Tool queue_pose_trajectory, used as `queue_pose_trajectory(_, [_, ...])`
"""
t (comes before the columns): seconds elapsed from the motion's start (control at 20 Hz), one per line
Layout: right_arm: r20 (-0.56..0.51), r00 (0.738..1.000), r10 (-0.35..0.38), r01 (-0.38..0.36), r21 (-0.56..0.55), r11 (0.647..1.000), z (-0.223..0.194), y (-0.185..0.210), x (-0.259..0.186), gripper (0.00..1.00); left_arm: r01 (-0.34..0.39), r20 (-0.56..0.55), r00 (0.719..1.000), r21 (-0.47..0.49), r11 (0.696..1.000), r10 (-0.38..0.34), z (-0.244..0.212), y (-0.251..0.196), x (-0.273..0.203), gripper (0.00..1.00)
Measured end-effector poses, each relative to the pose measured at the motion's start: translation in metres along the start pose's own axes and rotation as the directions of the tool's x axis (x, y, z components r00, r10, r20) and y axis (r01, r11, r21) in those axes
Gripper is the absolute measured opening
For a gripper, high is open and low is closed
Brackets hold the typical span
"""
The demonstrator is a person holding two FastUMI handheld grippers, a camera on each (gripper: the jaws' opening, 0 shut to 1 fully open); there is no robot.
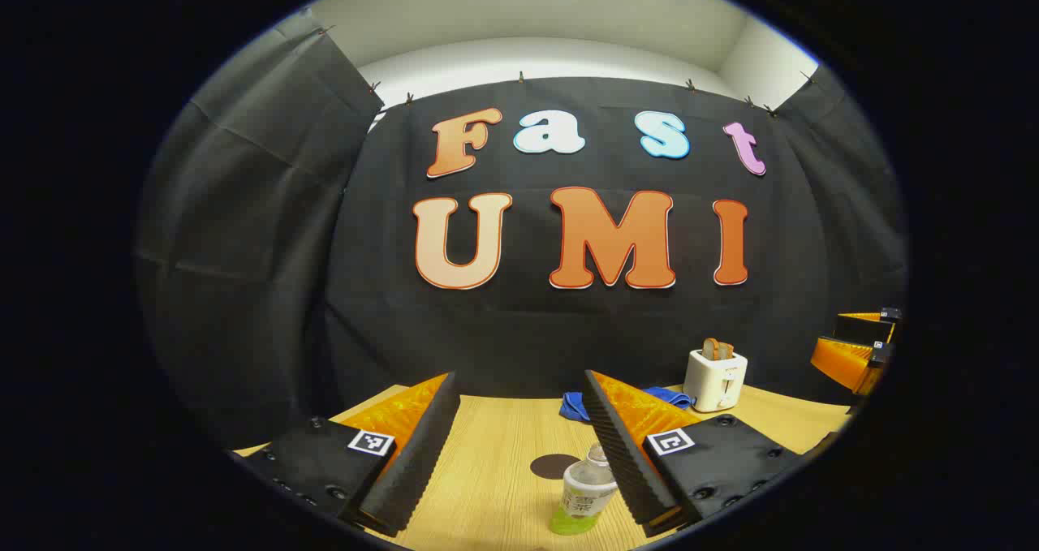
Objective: Open the teacup lid with one hand, grasp the water bottle and pour water into the teacup with the other hand; after pouring, place the water bottle on the coaster and then close the teacup lid.
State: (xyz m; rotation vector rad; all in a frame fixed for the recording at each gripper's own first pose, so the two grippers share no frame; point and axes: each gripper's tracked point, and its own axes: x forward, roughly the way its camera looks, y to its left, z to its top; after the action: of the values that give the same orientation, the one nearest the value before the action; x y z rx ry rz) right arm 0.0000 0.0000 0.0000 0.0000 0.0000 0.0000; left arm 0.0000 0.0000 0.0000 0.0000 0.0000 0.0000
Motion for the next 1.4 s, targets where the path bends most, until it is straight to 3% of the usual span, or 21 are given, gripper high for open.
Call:
queue_pose_trajectory(0.85, [-0.032, 0.999, 0.001, 0.000, 0.014, 1.000, -0.015, -0.003, 0.004, 0.96, 0.014, 0.014, 1.000, 0.033, 0.999, -0.014, 0.004, -0.007, -0.009, 0.96])
queue_pose_trajectory(1.4, [-0.113, 0.994, 0.011, -0.008, 0.032, 0.999, -0.067, 0.005, 0.023, 0.97, 0.054, -0.028, 0.998, 0.020, 0.998, -0.053, -0.030, -0.023, -0.014, 0.97])
